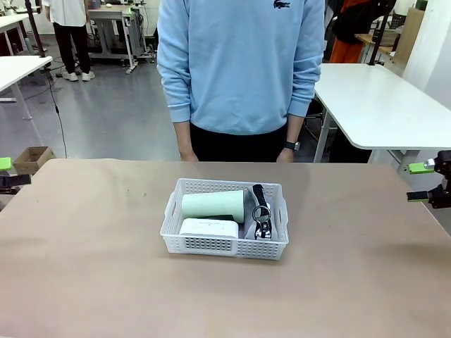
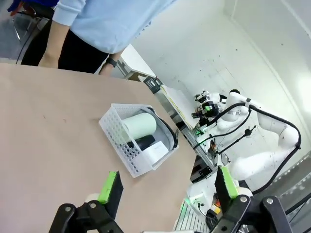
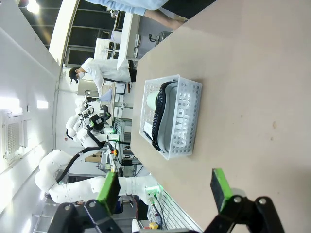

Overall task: Efficiently arrange items inside the basket to fit them all.
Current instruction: Pick up the Reusable plastic cup and place it inside the Organizing basket.

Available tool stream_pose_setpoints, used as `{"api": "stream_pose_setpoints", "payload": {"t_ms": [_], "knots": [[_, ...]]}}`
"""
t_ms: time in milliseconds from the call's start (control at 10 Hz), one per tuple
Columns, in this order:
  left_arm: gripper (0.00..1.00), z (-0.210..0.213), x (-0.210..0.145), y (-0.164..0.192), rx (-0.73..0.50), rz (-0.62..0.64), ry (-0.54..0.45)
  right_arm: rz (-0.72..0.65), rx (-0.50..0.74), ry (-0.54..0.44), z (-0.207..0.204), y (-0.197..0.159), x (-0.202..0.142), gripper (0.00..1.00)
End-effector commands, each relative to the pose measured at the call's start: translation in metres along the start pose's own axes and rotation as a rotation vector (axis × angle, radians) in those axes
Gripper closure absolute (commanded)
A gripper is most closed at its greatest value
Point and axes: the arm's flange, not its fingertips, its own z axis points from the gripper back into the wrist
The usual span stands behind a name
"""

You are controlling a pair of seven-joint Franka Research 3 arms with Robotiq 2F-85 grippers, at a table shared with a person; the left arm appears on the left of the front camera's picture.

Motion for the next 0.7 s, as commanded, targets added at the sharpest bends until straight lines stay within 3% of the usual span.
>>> {"api": "stream_pose_setpoints", "payload": {"t_ms": [0, 600], "knots": [[0.0, 0.0036, -0.0014, -0.0056, 0.012, 0.006, 0.015, 0.019, 0.002, 0.009, 0.0028, 0.0004, -0.0006, 0.0], [0.0, 0.0036, -0.0014, -0.0056, 0.012, 0.006, 0.015, 0.019, 0.002, 0.009, 0.0028, 0.0004, -0.0006, 0.0]]}}
